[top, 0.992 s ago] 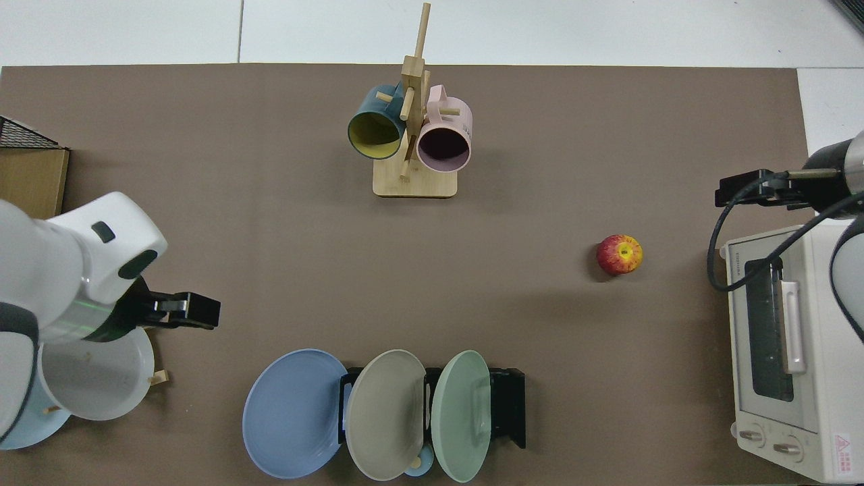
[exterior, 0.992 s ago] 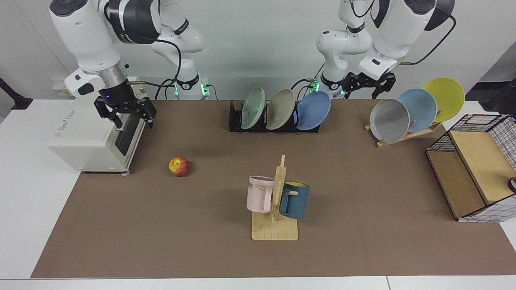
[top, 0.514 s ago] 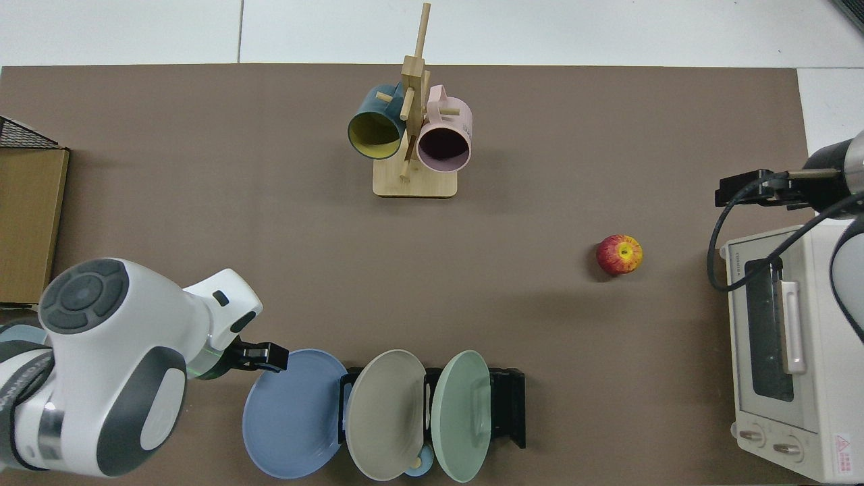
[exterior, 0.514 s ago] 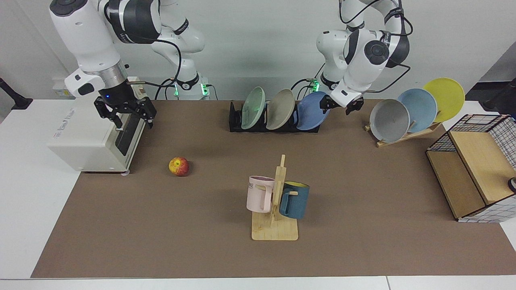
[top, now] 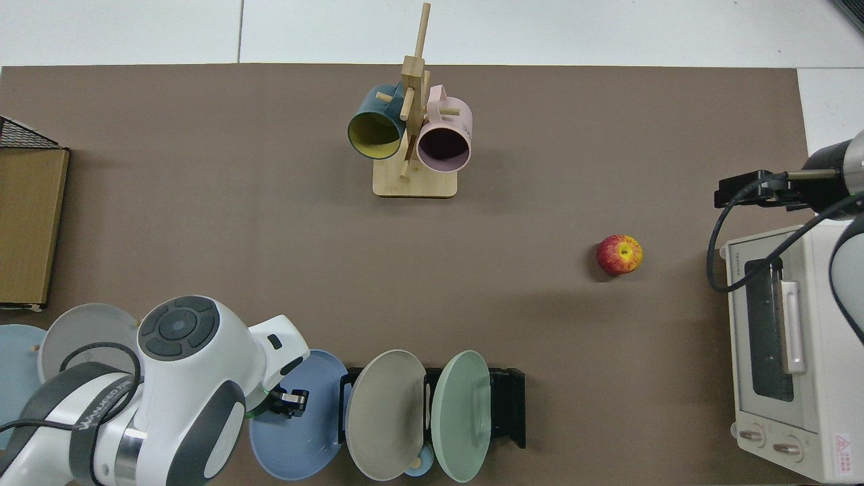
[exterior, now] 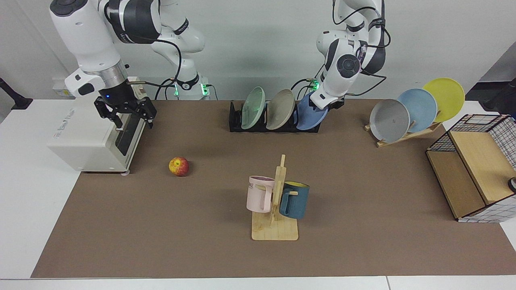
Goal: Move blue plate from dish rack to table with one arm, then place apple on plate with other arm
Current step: 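Grasp the rim of the blue plate with the left gripper, then lift the blue plate out while the right gripper reaches toward the apple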
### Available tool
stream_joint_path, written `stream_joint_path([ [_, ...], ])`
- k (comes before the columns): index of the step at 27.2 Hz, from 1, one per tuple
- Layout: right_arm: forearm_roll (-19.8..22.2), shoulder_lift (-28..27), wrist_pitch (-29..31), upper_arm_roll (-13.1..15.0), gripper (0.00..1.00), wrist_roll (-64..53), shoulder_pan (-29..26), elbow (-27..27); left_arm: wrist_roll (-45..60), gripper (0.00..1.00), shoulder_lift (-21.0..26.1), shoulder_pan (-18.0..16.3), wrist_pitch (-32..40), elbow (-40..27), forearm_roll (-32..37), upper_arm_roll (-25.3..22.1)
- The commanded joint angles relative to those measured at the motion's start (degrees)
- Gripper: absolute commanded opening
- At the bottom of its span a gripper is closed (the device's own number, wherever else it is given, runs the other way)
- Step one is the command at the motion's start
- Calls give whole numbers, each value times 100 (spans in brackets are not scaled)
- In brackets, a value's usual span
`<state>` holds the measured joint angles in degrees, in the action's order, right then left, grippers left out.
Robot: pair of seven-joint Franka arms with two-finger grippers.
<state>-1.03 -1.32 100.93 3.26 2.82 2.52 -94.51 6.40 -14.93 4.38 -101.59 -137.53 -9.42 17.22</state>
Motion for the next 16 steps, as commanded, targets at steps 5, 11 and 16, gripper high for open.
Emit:
stream_joint_path([
  [5, -64, 62, 75, -89, 100, 61, 204, -94, -191, 0, -229, -68, 710, 507, 2, -148],
  [11, -64, -228, 752, -89, 100, 87, 512, -209, -359, 0, -151, -148, 878, 1174, 537, -280],
  [16, -64, -659, 954, -89, 100, 263, 600, -235, -385, 0, 139, -200, 677, 1624, 617, -623],
])
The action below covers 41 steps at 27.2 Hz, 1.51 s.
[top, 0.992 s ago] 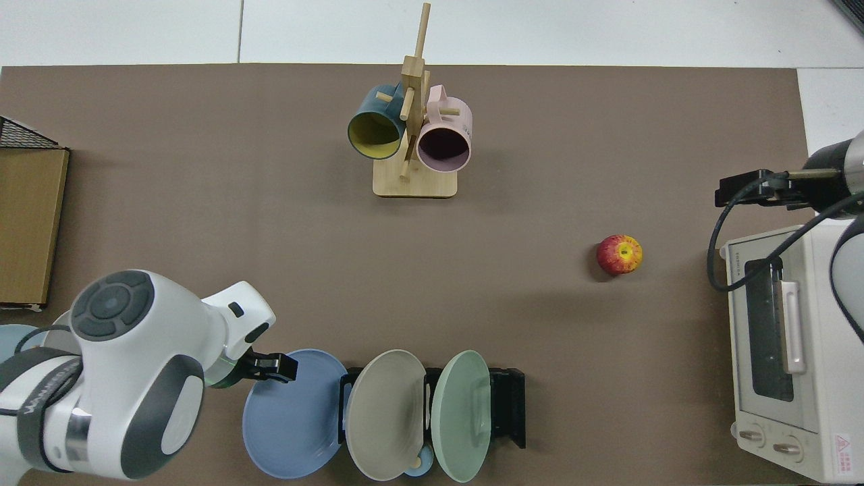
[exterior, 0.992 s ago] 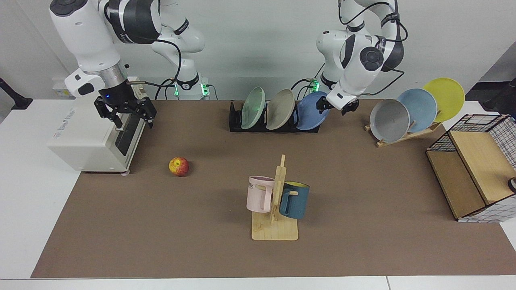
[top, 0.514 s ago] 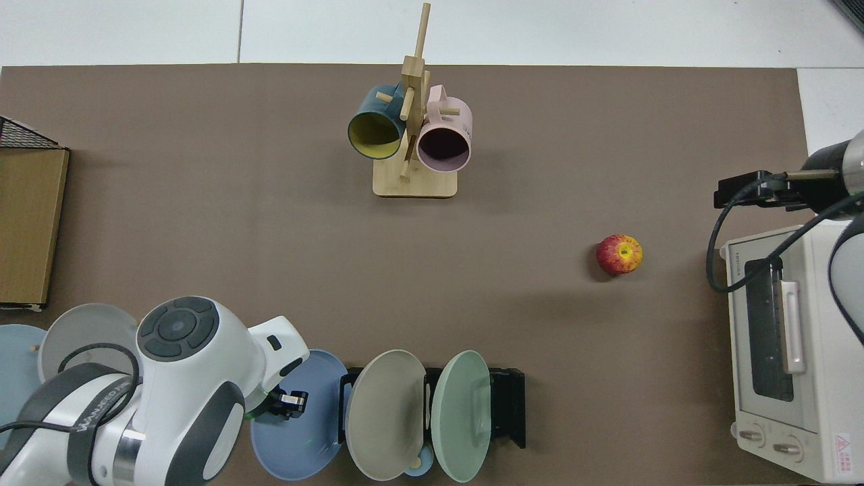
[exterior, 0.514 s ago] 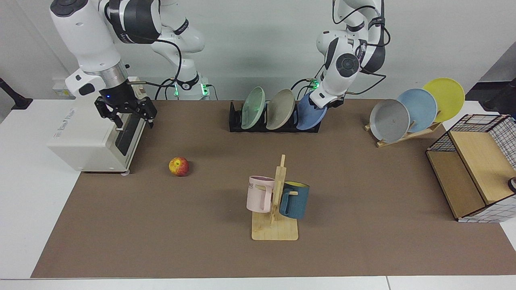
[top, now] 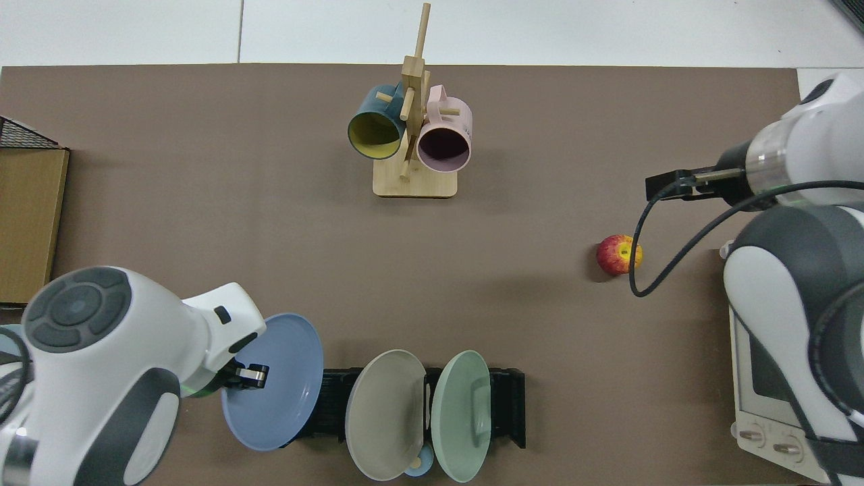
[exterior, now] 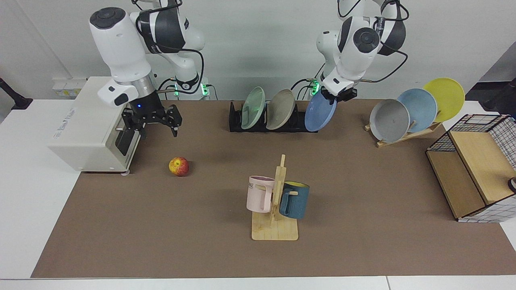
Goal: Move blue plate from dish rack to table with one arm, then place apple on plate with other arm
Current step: 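Lift the blue plate out while the right gripper reaches toward the apple, then set the blue plate on the table and withdraw the left gripper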
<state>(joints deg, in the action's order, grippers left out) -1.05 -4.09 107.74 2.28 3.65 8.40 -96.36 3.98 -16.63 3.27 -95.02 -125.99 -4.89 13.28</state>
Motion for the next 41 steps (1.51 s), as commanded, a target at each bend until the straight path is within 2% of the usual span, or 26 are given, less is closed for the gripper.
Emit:
stream_joint_path([
  [1, -62, -460, 344, 18, 100, 206, 22, -102, -143, 0, 327, -142, -190, 470, 155, -247],
  [4, 8, -575, 695, 18, 100, 233, 83, -392, -345, 0, 572, -213, -1113, 400, -89, -571],
  [8, 52, -602, 1284, 18, 100, 224, 83, -1006, -643, 0, 1100, -248, -1991, 400, -1292, -765],
  [10, 53, -637, 1521, 18, 100, 215, 83, -1244, -706, 0, 1398, -240, -2335, 383, -1645, -765],
  [13, 53, -733, 1715, 18, 100, 224, 92, -1465, -890, 0, 1899, -178, -2862, 330, -2146, -634],
  [17, 61, -918, 1724, 18, 100, 224, 92, -1561, -934, 0, 2365, -152, -3644, 312, -2429, -116],
  [19, 79, -988, 1742, 18, 100, 224, 83, -1623, -943, 0, 2463, -134, -3865, 303, -2411, 69],
  [23, 132, -1067, 1768, 18, 100, 233, 75, -1798, -935, 0, 2472, -108, -3848, 303, -2385, 210],
  [24, 132, -1085, 1821, 26, 100, 233, 75, -1825, -917, 11, 2472, -99, -3848, 295, -2385, 254],
  [25, 132, -1103, 1856, 26, 100, 233, 75, -1860, -865, 31, 2463, -64, -3866, 286, -2385, 298],
  [26, 132, -1138, 1891, 26, 100, 233, 75, -1921, -882, 47, 2463, -55, -3874, 286, -2376, 315],
  [28, 149, -1164, 1979, 26, 100, 233, 75, -1975, -873, 57, 2463, -46, -3866, 286, -2376, 324],
  [29, 184, -1190, 2032, 26, 100, 233, 66, -2001, -864, 65, 2463, -46, -3866, 294, -2376, 324],
  [32, 342, -1252, 2128, 26, 100, 233, 22, -2045, -821, 72, 2455, 6, -3857, 400, -2088, 298],
  [36, 421, -1287, 2164, 26, 100, 233, 13, -2089, -513, 98, 2349, -11, -3708, 567, -1253, 246],
  [39, 553, -1279, 2085, 44, 100, 242, 39, -2028, -363, 98, 2112, -81, -2981, 891, -830, 184],
  [41, 580, -1261, 2067, 44, 100, 233, 4, -2019, -346, 99, 1946, -81, -2366, 1180, -541, -43],
])
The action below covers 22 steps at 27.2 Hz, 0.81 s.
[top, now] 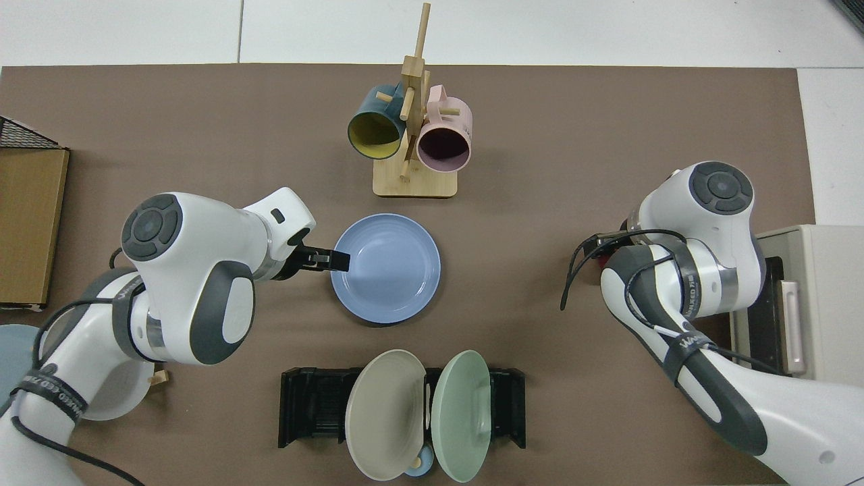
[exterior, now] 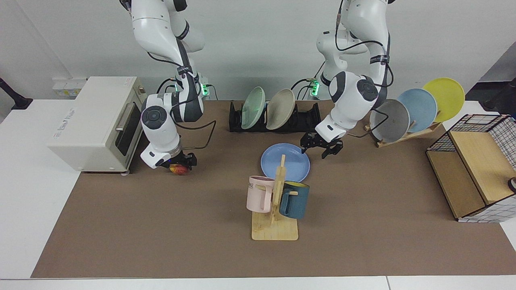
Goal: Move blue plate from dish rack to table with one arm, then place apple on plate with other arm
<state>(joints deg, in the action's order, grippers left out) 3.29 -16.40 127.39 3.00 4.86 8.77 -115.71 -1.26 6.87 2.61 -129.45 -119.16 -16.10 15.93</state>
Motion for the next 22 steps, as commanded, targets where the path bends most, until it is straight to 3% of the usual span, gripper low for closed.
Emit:
stream_joint_path([
  [1, 154, -21, 84, -27, 100, 111, -34, -83, 179, 99, -492, -15, 1332, 673, 730, -397],
  [8, 85, 14, -347, -45, 100, 76, -147, 259, 135, 99, -590, -6, 3100, 2009, 1714, -643],
  [20, 84, 58, -110, -45, 100, 85, -139, -145, -85, 99, -810, -15, 3699, 2503, 2015, -784],
  [22, 84, 49, -83, -54, 96, 68, -148, -162, -85, 99, -810, -15, 3691, 2503, 2015, -784],
])
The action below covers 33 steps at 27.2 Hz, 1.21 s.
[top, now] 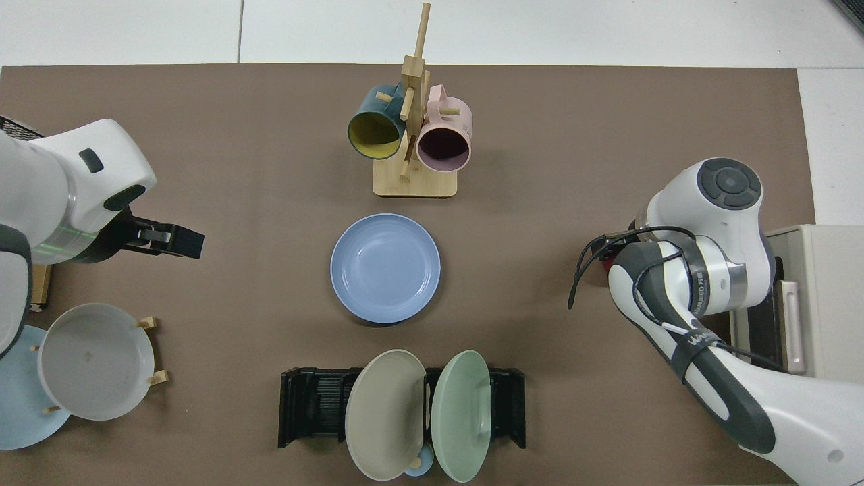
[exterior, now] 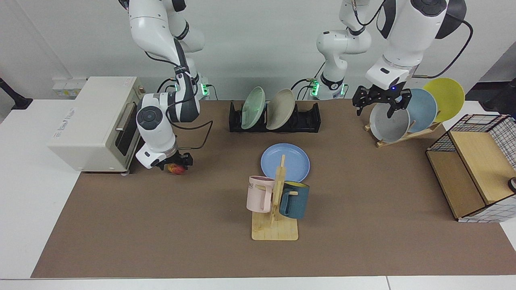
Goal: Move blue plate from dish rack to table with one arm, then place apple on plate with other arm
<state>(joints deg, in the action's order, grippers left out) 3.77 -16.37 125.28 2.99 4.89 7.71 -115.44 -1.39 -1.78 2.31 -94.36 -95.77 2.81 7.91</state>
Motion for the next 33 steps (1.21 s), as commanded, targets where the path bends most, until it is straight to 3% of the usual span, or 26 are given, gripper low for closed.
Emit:
stream_joint_path([
  [1, 36, 38, 128, -53, 80, 48, -41, -207, -81, 99, 55, 15, 181, 164, 114, 0],
  [2, 36, 37, 128, -53, 59, 56, -33, -215, -107, 99, 55, 15, 181, 164, 114, -9],
  [3, 36, 37, 120, -53, 30, 65, 2, -216, -159, 99, 46, 15, 172, 164, 106, -18],
  [4, 36, 37, 111, -53, 11, 65, 20, -207, -238, 99, 46, 6, 164, 164, 106, -18],
  [5, 36, 37, 67, -53, 0, 56, 20, -189, -300, 99, 55, 6, 155, 164, 106, -27],
  [10, 1, 116, -56, -53, 0, 56, 160, -49, -388, 100, 46, -47, 102, 164, 53, -61],
  [21, -253, 319, -970, -53, 0, 161, 819, 918, -336, 100, 37, -38, 128, 164, 26, -132],
  [28, -412, 240, -1102, -53, 0, 1171, 1461, 1296, -336, 100, -7, -38, 128, 164, 26, -141],
  [33, -930, 82, -1067, -53, 0, 1620, 1795, 1471, -336, 100, -51, -38, 137, 164, 18, -141],
])
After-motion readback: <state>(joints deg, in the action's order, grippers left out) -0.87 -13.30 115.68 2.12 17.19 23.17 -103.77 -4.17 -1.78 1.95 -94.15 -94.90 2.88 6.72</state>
